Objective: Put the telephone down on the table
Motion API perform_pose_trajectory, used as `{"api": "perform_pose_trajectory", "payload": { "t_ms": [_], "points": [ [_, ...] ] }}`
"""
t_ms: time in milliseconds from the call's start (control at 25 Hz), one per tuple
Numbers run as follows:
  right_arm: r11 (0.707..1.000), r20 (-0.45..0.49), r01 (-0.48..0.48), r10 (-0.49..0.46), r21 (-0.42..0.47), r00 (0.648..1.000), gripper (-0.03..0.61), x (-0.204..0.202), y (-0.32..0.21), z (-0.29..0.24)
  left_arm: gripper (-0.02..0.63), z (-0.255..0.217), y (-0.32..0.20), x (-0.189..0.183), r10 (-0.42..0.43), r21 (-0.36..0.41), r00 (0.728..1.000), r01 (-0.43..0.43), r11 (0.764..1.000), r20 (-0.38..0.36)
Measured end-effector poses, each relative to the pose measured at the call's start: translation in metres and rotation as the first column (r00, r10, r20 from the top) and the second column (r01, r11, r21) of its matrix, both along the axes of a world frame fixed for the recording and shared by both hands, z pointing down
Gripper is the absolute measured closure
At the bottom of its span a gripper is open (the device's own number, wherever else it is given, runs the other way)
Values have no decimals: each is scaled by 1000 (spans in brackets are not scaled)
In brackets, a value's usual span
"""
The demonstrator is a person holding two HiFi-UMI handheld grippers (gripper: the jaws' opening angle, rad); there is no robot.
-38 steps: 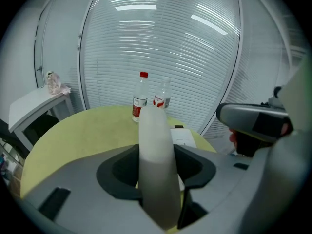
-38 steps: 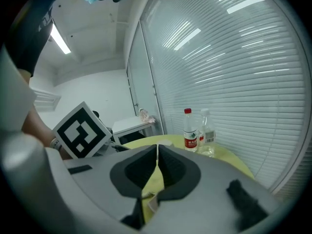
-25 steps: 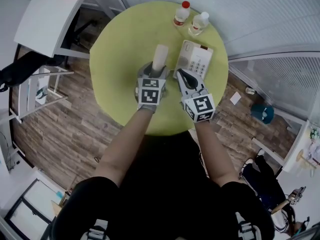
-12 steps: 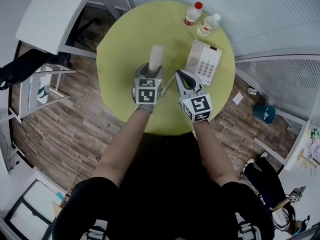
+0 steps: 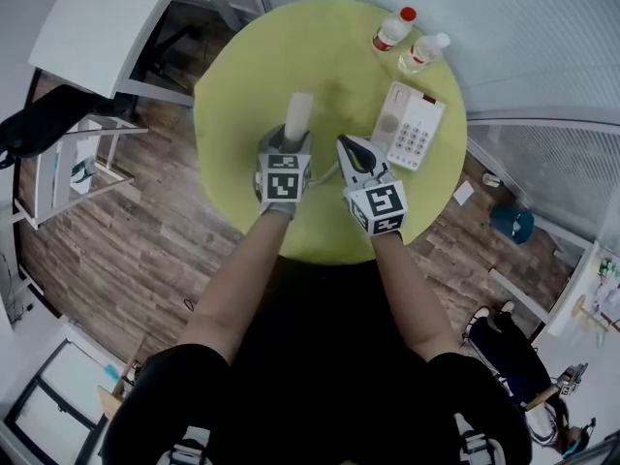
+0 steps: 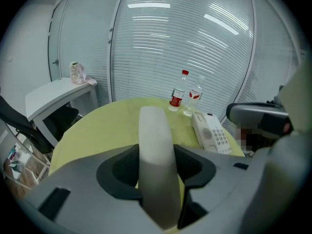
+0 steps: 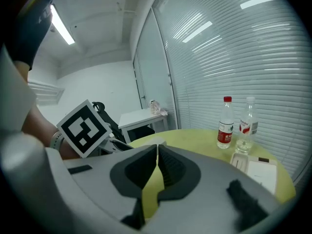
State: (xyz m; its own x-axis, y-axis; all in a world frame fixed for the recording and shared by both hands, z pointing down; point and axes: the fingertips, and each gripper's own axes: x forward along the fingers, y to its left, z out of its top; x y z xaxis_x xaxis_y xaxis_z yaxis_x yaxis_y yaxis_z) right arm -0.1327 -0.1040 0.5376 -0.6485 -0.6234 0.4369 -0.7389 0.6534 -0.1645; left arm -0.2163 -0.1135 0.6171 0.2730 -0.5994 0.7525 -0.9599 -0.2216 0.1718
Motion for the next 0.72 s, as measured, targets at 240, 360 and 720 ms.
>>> {"api": "perform_pose_trajectory", "payload": {
  "t_ms": [240,360,720],
  "points": [
    [999,-8,24,-24,-30,1000,558,-18,-4,16,393,26,-2,-17,-34,-41,999,34,999,5],
    [998,-13,39,-40,-42,999,558,-26,-5,23,393,38,0,-24,-54,-64,999,54,997,0],
    [993,-5,60,-61,-103,998,558,-43,-5,52,393,71,6,-37,-93,-115,996,92,989,-9]
  ]
}}
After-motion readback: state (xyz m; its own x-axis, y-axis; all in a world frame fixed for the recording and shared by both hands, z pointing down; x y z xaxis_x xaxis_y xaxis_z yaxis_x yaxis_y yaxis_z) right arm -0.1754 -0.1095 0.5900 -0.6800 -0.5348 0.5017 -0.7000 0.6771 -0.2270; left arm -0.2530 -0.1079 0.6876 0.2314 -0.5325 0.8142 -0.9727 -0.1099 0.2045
